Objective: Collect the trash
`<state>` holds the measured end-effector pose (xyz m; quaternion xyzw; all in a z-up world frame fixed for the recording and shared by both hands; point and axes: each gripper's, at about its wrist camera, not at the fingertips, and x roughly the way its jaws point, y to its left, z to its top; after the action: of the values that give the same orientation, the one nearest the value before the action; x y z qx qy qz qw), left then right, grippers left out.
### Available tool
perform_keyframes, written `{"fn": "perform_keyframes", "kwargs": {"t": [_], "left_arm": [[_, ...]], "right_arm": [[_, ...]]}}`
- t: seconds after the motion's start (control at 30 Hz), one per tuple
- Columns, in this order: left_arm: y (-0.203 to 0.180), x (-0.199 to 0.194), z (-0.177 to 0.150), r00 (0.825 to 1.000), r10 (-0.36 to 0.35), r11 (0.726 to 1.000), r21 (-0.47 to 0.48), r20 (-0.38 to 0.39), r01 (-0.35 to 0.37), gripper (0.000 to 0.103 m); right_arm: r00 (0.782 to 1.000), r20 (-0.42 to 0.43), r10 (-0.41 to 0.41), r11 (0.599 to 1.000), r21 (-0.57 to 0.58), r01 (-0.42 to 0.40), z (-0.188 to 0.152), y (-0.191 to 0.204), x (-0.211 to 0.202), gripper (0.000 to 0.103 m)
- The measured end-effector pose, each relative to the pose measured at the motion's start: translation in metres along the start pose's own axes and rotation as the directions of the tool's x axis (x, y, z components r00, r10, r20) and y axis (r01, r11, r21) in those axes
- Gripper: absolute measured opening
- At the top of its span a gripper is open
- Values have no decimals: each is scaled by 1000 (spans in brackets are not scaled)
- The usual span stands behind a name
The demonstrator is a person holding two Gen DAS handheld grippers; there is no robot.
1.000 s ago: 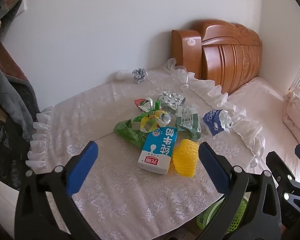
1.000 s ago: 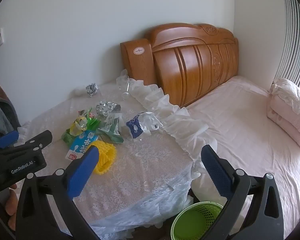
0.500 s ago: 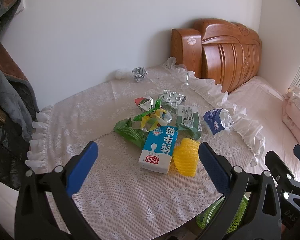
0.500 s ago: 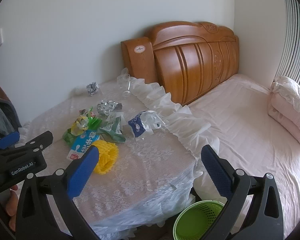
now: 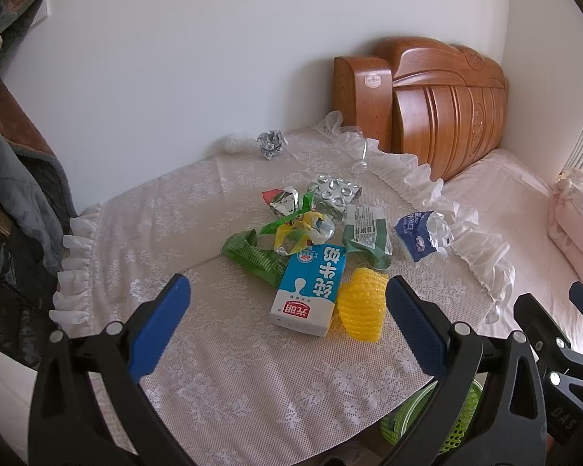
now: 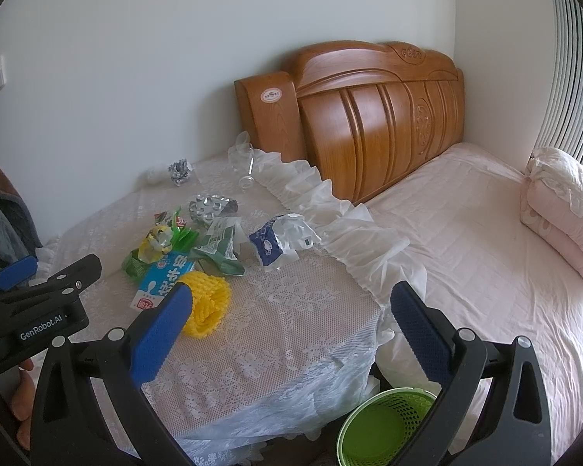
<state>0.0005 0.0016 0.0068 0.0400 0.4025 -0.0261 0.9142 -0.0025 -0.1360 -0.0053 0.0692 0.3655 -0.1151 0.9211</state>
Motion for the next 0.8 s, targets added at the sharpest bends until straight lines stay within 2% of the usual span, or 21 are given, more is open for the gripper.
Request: {"fn": "perform_keyframes", "kwargs": {"t": [0.8], "left_arm": [[5,0,-3,1000,-1,1000,-12,-21,1,96]], "right_arm": [[1000,-8,0,1000,2,0,-5,3,0,101]]}}
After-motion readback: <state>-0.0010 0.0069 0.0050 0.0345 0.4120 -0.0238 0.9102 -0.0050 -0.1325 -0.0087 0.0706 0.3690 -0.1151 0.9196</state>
